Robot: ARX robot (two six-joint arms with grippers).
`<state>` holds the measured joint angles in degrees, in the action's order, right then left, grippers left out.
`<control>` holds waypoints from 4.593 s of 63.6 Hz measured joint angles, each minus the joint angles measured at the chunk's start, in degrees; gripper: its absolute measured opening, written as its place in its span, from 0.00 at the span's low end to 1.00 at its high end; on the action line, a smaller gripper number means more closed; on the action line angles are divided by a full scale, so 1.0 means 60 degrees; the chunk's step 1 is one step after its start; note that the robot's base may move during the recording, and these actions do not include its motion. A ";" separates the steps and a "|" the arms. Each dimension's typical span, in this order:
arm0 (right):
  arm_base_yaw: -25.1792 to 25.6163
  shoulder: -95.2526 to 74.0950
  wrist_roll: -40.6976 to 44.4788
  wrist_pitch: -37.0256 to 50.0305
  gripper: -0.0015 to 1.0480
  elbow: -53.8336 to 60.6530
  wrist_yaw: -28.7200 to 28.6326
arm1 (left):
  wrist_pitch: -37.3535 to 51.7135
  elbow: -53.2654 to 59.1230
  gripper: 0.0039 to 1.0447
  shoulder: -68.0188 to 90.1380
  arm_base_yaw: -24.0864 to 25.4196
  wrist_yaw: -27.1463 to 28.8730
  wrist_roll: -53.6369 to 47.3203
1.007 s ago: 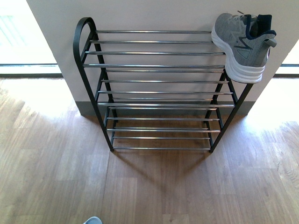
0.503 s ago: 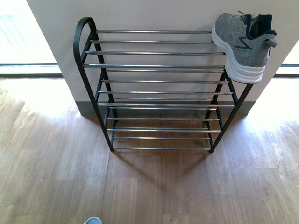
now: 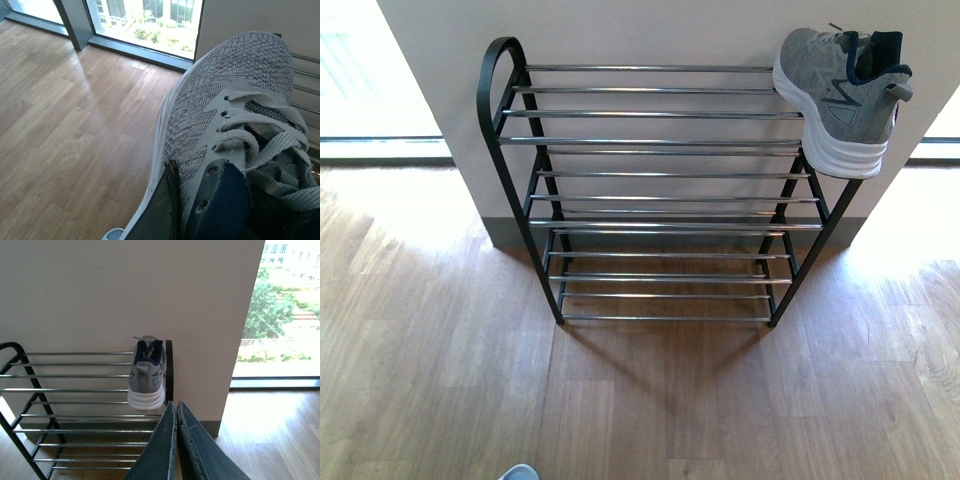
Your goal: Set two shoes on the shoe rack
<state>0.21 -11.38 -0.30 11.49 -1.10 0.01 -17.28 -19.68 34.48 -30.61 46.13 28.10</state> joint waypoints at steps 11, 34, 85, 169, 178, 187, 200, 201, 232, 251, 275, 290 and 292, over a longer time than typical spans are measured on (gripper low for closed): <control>-0.0004 0.1566 0.0000 -0.1792 0.02 -0.0004 0.0000 | 0.0000 0.0000 0.01 0.0000 0.0004 -0.0004 0.0000; -0.0015 0.1836 0.0000 -0.1880 0.02 -0.0004 0.0004 | 0.0000 0.0000 0.01 0.0004 0.0000 0.0000 0.0000; -0.0018 0.1851 0.0018 -0.1894 0.91 -0.0004 0.0033 | 0.0000 0.0000 0.01 0.0022 -0.0011 -0.0127 0.0000; -0.0018 0.1851 0.0018 -0.1898 0.91 -0.0004 0.0004 | 0.2987 -1.3413 0.01 1.7125 0.0448 -0.5646 0.0579; -0.0018 0.1851 0.0018 -0.1898 0.91 -0.0004 0.0000 | 0.2809 -1.3930 0.01 1.7540 0.0299 -0.5705 0.0761; -0.0018 0.1851 0.0018 -0.1898 0.91 -0.0004 0.0004 | 0.2659 -1.4382 0.01 1.7883 0.0288 -0.5734 0.0878; -0.0018 0.1851 0.0018 -0.1898 0.91 -0.0004 0.0000 | 0.3082 -1.4407 0.07 1.8006 0.0335 -0.6062 0.1177; -0.0018 0.1851 0.0018 -0.1898 0.91 -0.0004 0.0000 | 0.3104 -1.4407 0.09 1.8006 0.0335 -0.6062 0.1195; -0.0018 0.1851 0.0015 -0.1898 0.91 -0.0004 0.0000 | 0.4455 -1.0626 0.93 1.4032 0.0441 -0.4641 0.1843; -0.0018 0.1851 0.0018 -0.1898 0.91 -0.0004 0.0000 | 0.4302 -0.5923 0.91 0.8987 0.0648 -0.2473 0.0940; -0.0018 0.1851 0.0018 -0.1898 0.91 -0.0004 0.0004 | 0.0240 -0.2029 0.91 0.1916 0.0368 0.0302 0.0772; -0.0018 0.1851 0.0015 -0.1898 0.91 -0.0004 0.0000 | 0.0426 -0.1370 0.87 0.0273 0.0550 -0.0415 0.0561; -0.0018 0.1851 0.0018 -0.1898 0.91 -0.0004 0.0000 | 0.2346 -0.0470 0.78 -0.0255 0.1024 -0.2211 -0.0565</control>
<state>0.10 -0.27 -0.19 0.10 -1.13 0.01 -3.20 -22.50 32.95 -24.47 32.86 24.71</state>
